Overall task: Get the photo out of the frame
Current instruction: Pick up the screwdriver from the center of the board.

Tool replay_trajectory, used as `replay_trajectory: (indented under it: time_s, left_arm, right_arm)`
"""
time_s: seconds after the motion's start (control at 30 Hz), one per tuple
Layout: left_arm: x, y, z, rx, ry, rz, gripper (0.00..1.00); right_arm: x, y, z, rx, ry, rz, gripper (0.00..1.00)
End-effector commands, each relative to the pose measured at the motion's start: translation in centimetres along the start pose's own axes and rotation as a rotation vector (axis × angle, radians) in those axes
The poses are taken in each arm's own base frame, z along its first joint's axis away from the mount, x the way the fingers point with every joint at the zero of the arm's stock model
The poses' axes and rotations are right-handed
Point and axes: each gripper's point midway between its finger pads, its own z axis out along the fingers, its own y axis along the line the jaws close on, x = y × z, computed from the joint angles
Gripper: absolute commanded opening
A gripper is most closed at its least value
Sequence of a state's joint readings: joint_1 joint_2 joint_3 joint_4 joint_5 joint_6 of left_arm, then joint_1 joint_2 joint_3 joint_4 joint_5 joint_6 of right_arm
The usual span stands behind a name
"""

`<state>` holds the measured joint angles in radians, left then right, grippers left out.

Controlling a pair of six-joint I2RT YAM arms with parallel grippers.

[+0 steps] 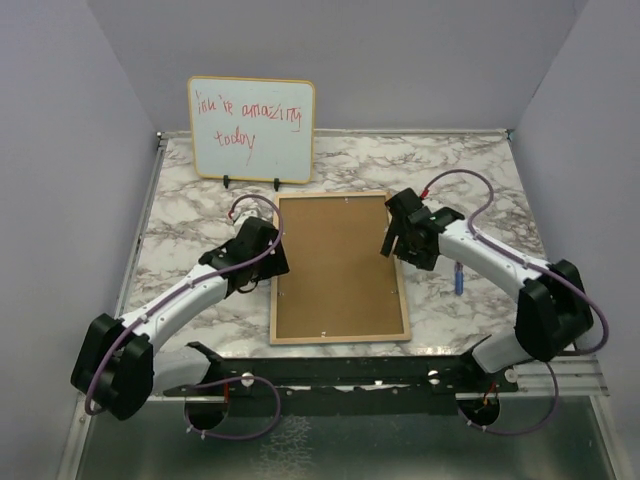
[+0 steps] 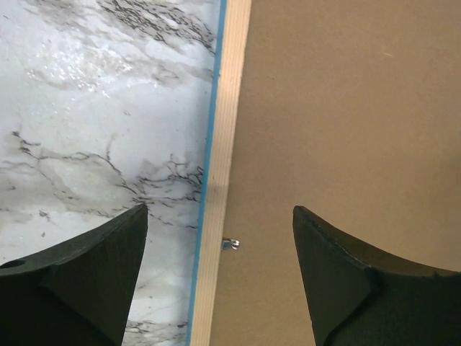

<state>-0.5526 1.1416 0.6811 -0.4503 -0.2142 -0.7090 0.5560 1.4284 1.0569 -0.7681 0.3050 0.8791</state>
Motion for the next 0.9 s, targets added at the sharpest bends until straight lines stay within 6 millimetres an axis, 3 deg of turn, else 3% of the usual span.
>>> replay_trajectory:
  time_s: [0.0, 0.23, 0.47, 0.53, 0.77, 0.87]
  left_arm:
    - [-1.2, 0.7, 1.2, -0.024, 0.02, 0.05, 0.82]
    - [-1.1, 1.6, 2.2, -0.051, 0.038, 0.107, 0.79]
    - [0.4, 1.5, 3.2, -0.038, 0.113, 0.152, 0.73]
    - [0.8, 1.6, 3.4, -0.038, 0.131, 0.154, 0.71]
    - [1.6, 1.3, 3.8, -0.015, 0.167, 0.165, 0.64]
    - [2.6, 1.2, 4.3, -0.004, 0.223, 0.185, 0.54]
  right_arm:
    - [3.9, -2.8, 2.9, 0.118, 0.152, -0.13, 0.81]
    - [4.4, 0.0, 3.8, -0.071, 0.123, -0.116, 0.8]
    - [2.4, 0.1, 4.9, -0.08, 0.049, -0.171, 0.71]
    - [2.2, 0.5, 5.4, -0.123, 0.066, -0.16, 0.64]
    - [2.5, 1.1, 5.9, -0.163, 0.085, -0.166, 0.58]
    - [2.5, 1.1, 6.2, -0.161, 0.085, -0.17, 0.58]
